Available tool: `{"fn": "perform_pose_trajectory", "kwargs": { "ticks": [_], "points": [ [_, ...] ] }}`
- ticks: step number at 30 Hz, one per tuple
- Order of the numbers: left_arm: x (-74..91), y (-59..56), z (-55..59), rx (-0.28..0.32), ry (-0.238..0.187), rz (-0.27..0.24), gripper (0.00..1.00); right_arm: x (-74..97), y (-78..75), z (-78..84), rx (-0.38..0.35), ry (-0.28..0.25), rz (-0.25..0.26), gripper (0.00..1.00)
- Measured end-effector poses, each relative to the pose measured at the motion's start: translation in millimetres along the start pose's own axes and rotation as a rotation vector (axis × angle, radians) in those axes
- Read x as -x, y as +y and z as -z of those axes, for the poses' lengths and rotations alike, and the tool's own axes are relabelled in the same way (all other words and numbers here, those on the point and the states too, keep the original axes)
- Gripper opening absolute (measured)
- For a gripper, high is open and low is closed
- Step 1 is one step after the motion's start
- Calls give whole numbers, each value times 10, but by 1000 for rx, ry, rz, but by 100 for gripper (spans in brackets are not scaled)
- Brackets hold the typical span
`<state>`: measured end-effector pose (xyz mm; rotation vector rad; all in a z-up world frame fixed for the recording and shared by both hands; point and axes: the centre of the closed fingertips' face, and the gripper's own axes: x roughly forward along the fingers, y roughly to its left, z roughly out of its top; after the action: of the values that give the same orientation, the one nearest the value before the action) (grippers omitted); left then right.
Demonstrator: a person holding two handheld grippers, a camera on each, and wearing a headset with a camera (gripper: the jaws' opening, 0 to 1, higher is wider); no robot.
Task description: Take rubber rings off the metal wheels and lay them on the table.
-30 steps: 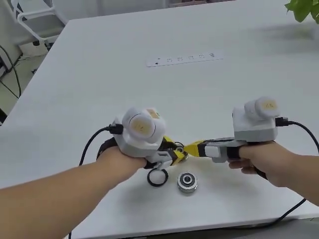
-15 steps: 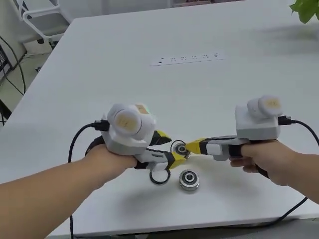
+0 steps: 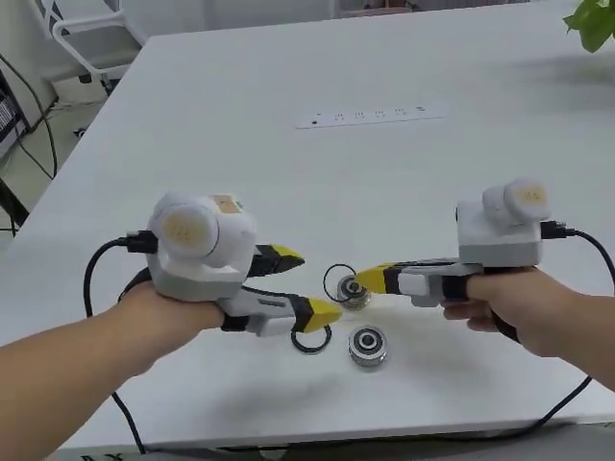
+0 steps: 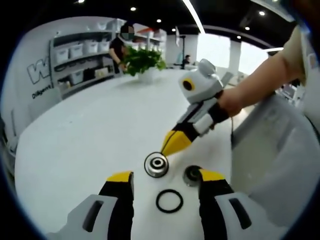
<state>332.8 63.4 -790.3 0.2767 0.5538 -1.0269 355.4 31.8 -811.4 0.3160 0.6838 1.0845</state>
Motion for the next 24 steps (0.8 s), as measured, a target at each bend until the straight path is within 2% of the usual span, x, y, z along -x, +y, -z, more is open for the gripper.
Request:
{"fn": "perform_pose_trajectory", "kwargs": {
  "ticks": [6, 11, 16, 24],
  "points": [
    [149, -28, -4, -10, -16, -12, 56, -14, 72, -6, 2, 2, -13, 0],
    [273, -46, -5, 4, -37, -23, 61, -48, 145, 18, 3, 14, -28, 0],
    [353, -39, 56, 2, -36, -38, 64, -96, 224, 73, 3, 37, -46, 0],
    [474, -32, 155, 33, -38, -59, 65, -181, 305, 214, 4, 87, -73, 0]
  ]
}}
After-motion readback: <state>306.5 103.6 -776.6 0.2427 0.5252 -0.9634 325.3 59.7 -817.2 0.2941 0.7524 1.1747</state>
